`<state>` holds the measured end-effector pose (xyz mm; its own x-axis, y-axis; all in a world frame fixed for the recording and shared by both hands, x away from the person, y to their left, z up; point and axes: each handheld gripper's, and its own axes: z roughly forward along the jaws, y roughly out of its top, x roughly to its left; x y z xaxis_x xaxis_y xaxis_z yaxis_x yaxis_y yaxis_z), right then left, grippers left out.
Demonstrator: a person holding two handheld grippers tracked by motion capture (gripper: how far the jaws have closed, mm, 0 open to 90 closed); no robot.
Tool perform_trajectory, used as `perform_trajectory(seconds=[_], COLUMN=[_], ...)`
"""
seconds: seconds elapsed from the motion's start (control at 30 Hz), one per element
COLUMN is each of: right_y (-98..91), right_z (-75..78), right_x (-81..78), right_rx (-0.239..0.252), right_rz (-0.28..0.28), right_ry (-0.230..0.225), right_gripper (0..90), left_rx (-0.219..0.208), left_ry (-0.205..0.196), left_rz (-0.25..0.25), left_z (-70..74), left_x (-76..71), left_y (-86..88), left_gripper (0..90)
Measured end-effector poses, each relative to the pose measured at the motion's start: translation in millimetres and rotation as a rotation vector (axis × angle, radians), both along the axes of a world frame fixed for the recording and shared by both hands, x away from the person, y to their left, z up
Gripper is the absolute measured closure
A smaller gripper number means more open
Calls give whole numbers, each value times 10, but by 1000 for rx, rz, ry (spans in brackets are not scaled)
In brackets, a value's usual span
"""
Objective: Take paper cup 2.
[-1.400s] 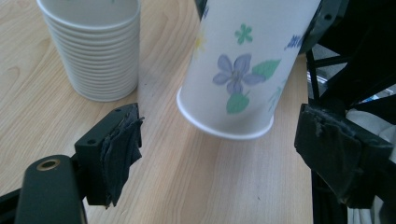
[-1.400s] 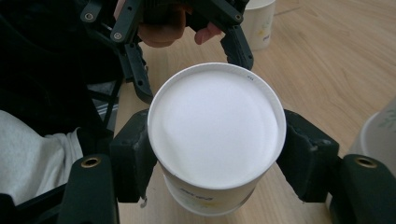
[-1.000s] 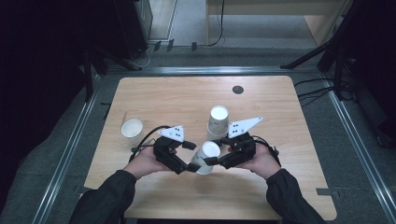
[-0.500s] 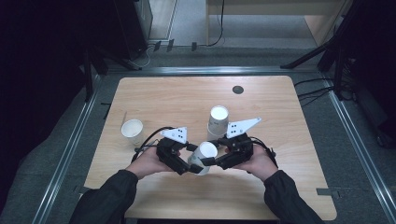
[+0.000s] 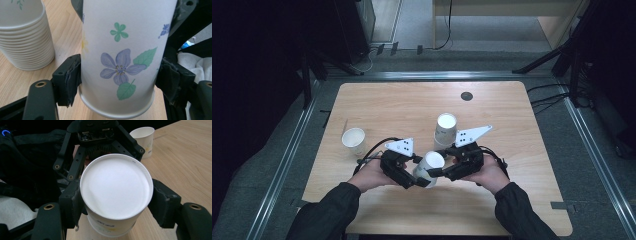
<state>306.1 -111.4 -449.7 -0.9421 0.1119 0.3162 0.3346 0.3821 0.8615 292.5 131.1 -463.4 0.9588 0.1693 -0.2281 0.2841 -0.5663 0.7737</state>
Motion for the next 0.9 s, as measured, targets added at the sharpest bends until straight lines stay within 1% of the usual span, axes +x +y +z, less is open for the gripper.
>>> perform_trajectory(seconds=[0.2,0.43,0.5,0.57,0.67,0.8,0.83,0.87,0.9], right_y=[-2,-1,0,1,-1,-52,-68,-92,-120], right_z=[2,-3,-5,-4,-3,-5,-6,-8,-11], right_x=[4,5,2,-2,-5,3,0,-7,-14], right_rx=[5,-2,-4,-3,-6,-20,-24,-29,-35], right_rz=[3,9,13,20,14,13,14,8,4], right_ry=[10,7,13,6,3,0,-8,-24,-28], right_gripper=[346,343,340,329,303,286,286,285,276], left_rx=[-5,6,7,6,4,6,7,12,12], left_ry=[-1,8,6,4,8,5,10,3,8], left_rz=[-7,-15,-15,-18,-19,-3,0,4,8], left_z=[10,3,7,12,23,48,59,76,90], left_x=[-2,-3,-11,-16,-13,4,12,23,30], left_y=[13,4,3,7,22,71,92,119,141], left_gripper=[284,294,294,294,294,292,292,292,292])
